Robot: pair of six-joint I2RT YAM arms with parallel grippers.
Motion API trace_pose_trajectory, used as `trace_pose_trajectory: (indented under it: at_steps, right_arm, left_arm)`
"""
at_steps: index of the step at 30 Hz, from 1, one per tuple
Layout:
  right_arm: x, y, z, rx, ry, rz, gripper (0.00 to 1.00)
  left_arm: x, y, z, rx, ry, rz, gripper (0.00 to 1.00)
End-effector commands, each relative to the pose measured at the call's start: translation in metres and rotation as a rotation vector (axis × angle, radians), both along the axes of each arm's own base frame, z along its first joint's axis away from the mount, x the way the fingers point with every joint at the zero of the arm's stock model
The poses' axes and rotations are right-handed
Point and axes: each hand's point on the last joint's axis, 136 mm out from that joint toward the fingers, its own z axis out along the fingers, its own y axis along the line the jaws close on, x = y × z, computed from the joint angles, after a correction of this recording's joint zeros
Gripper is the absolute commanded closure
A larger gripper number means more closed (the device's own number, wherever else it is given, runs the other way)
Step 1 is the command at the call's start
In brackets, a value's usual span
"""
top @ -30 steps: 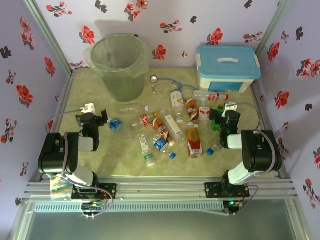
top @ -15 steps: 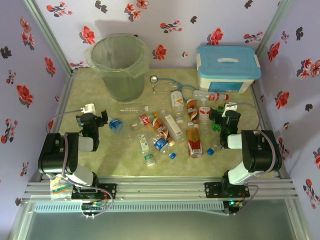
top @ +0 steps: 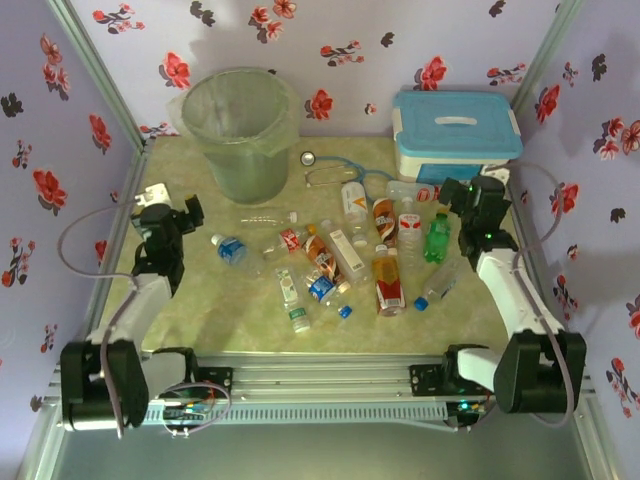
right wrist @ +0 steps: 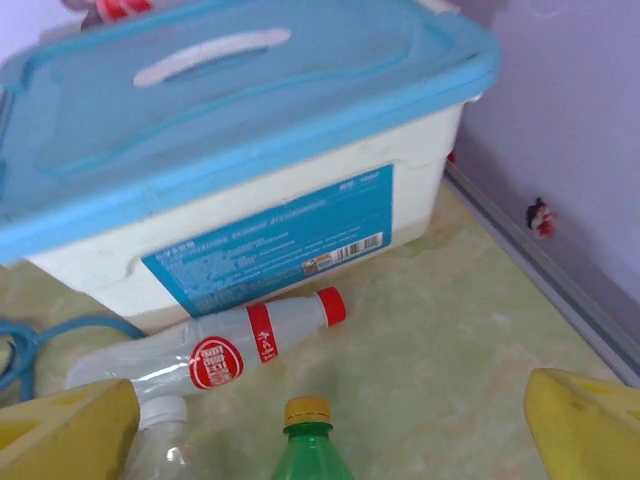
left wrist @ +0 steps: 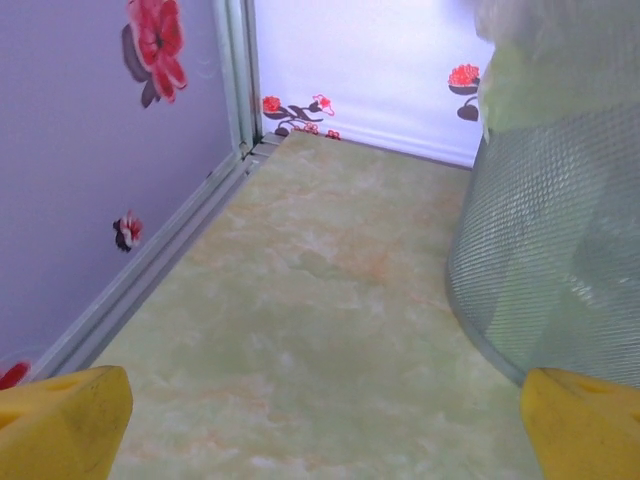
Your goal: Put the plastic bottles in the bin
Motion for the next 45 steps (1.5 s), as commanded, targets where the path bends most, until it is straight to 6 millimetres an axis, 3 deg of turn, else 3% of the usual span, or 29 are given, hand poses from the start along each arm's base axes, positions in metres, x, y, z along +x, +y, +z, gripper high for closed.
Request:
trace_pose_trajectory:
  at_steps: [1,6,9,12,18,22,31,39,42,45]
  right_arm:
    - [-0.078,-0.007,-0.044,0.095,0.385,-0.132,0.01]
    - [-0.138,0.011,-0.052,0.181,0.506,-0.135,0.01]
    - [-0.161,0.032,-0.070,0.266,0.591,-0.101,0.01]
    - [-0.172,0.052,-0.091,0.312,0.657,-0.064,0.01]
    - [-0.168,0.072,-0.127,0.424,0.667,-0.063,0.07]
    - [-0.171,0.076,-0.160,0.464,0.708,-0.093,0.08]
    - [-0.162,0.080,-0.191,0.461,0.744,-0.091,0.09]
    - [-0.165,0.074,-0.204,0.423,0.766,-0.099,0.28]
    - [-0.169,0.072,-0.197,0.406,0.771,-0.093,0.39]
    - [-0.172,0.067,-0.182,0.375,0.758,-0.088,0.40]
  left_arm:
    - [-0.026,-0.011,-0.005,-0.158,0.126,0.014,0.00]
    - [-0.043,-0.064,-0.007,-0.325,0.270,-0.136,0.00]
    - [-0.050,-0.089,-0.011,-0.416,0.323,-0.183,0.00]
    - [-0.050,-0.109,-0.013,-0.481,0.318,-0.215,0.00]
    - [-0.048,-0.134,-0.014,-0.554,0.315,-0.267,0.00]
    - [-0.046,-0.137,-0.014,-0.570,0.308,-0.269,0.00]
    - [-0.049,-0.138,-0.019,-0.604,0.301,-0.258,0.00]
    - [-0.047,-0.143,-0.011,-0.639,0.276,-0.273,0.00]
    - [-0.049,-0.144,-0.008,-0.657,0.272,-0.277,0.00]
    - [-0.048,-0.146,-0.003,-0.673,0.260,-0.283,0.00]
